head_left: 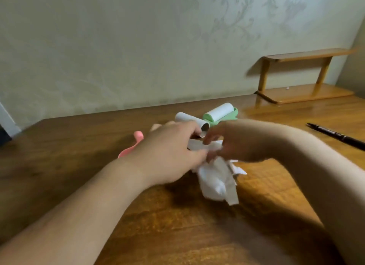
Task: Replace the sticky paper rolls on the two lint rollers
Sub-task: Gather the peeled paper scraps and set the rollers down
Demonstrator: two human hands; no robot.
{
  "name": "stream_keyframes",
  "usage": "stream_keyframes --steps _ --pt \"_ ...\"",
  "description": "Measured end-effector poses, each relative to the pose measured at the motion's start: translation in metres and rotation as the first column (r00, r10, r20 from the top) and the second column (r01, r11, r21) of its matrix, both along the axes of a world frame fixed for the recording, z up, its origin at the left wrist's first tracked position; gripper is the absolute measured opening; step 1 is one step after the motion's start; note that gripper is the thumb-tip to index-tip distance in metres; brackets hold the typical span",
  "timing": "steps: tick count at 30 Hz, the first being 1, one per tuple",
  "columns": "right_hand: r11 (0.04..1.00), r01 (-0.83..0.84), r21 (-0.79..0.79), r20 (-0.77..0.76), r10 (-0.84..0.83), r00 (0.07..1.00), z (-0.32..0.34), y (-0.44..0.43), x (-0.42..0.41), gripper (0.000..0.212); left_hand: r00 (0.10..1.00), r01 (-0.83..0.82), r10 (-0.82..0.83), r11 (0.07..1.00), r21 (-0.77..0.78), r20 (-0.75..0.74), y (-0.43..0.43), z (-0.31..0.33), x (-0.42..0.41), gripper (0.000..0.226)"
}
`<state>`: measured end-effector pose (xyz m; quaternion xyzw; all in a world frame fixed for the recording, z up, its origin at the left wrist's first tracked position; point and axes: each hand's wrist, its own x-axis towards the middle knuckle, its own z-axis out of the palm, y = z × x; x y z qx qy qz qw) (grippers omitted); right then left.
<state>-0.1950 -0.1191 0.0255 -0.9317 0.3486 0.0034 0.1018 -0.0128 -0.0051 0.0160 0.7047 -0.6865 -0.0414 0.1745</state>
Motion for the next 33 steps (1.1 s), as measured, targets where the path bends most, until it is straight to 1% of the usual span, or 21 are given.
stream_keyframes --steps 1,2,4,7,9,10,12,15,17,19,20,22,24,26,28,30,33 --pt "1.0 -0.01 0.003 -0.05 0.01 0.999 -0.003 0.003 0.004 0.041 0.995 0.029 -0.031 0.999 0.023 0.098 0.001 -0.003 -0.003 0.04" --pt "1.0 -0.016 -0.007 -0.079 0.015 0.997 -0.005 0.005 0.007 0.046 0.984 0.045 -0.051 0.998 0.041 0.171 0.002 -0.006 -0.006 0.039" --pt "1.0 -0.006 -0.015 -0.137 0.004 0.991 -0.005 0.004 0.011 0.046 0.976 0.031 -0.048 0.996 0.083 0.214 0.003 -0.01 -0.009 0.037" --pt "1.0 0.007 0.026 -0.158 -0.002 0.988 -0.009 0.0 0.014 0.031 0.987 0.036 -0.055 0.991 0.126 0.152 0.002 -0.011 -0.011 0.031" --pt "1.0 0.006 0.03 -0.123 -0.002 0.992 -0.013 0.0 0.016 0.026 0.99 0.057 -0.068 0.994 0.096 0.124 0.003 -0.009 -0.013 0.024" --pt "1.0 0.008 0.028 -0.112 -0.005 0.994 -0.014 -0.002 0.016 0.026 0.989 0.062 -0.069 0.996 0.064 0.129 0.003 -0.007 -0.014 0.023" --pt "1.0 0.019 0.014 -0.137 -0.017 0.99 -0.015 -0.005 0.014 0.03 0.991 0.073 -0.075 0.997 0.022 0.115 0.005 0.0 -0.014 0.03" --pt "0.999 0.039 -0.036 -0.172 -0.045 0.984 -0.012 -0.006 0.01 0.038 0.992 0.124 -0.124 0.991 0.056 -0.007 0.01 0.007 -0.012 0.039" --pt "0.998 0.04 -0.053 -0.164 -0.048 0.985 -0.009 -0.005 0.008 0.04 0.982 0.186 -0.189 0.972 0.142 0.006 0.014 0.007 -0.014 0.049" --pt "0.997 0.026 -0.067 -0.165 -0.037 0.986 -0.009 -0.003 0.008 0.04 0.969 0.226 -0.238 0.961 0.161 0.06 0.018 0.005 -0.017 0.064" --pt "0.997 0.021 -0.077 -0.162 -0.033 0.986 -0.009 -0.003 0.009 0.038 0.965 0.236 -0.249 0.962 0.14 0.084 0.017 0.004 -0.019 0.063" --pt "0.997 0.02 -0.075 -0.147 -0.031 0.989 -0.009 -0.004 0.009 0.034 0.96 0.244 -0.255 0.964 0.106 0.114 0.016 0.004 -0.022 0.049" --pt "0.999 0.02 -0.04 -0.132 -0.026 0.991 -0.008 -0.004 0.008 0.038 0.957 0.243 -0.257 0.964 0.108 0.138 0.015 0.003 -0.024 0.031" --pt "1.0 0.014 -0.026 -0.13 -0.017 0.991 -0.007 -0.004 0.007 0.039 0.958 0.246 -0.258 0.964 0.1 0.125 0.013 0.0 -0.024 0.024" --pt "1.0 0.009 -0.024 -0.122 -0.012 0.992 -0.007 -0.006 0.009 0.034 0.966 0.239 -0.246 0.968 0.08 0.079 0.011 -0.005 -0.026 0.024" --pt "1.0 -0.014 -0.011 -0.126 0.012 0.992 -0.008 -0.007 0.012 0.027 0.966 0.236 -0.24 0.971 0.049 0.099 0.009 -0.009 -0.028 0.036" --pt "0.999 -0.045 0.023 -0.129 0.048 0.991 -0.009 -0.008 0.014 0.023 0.972 0.213 -0.211 0.977 -0.011 0.101 0.009 -0.01 -0.034 0.046"
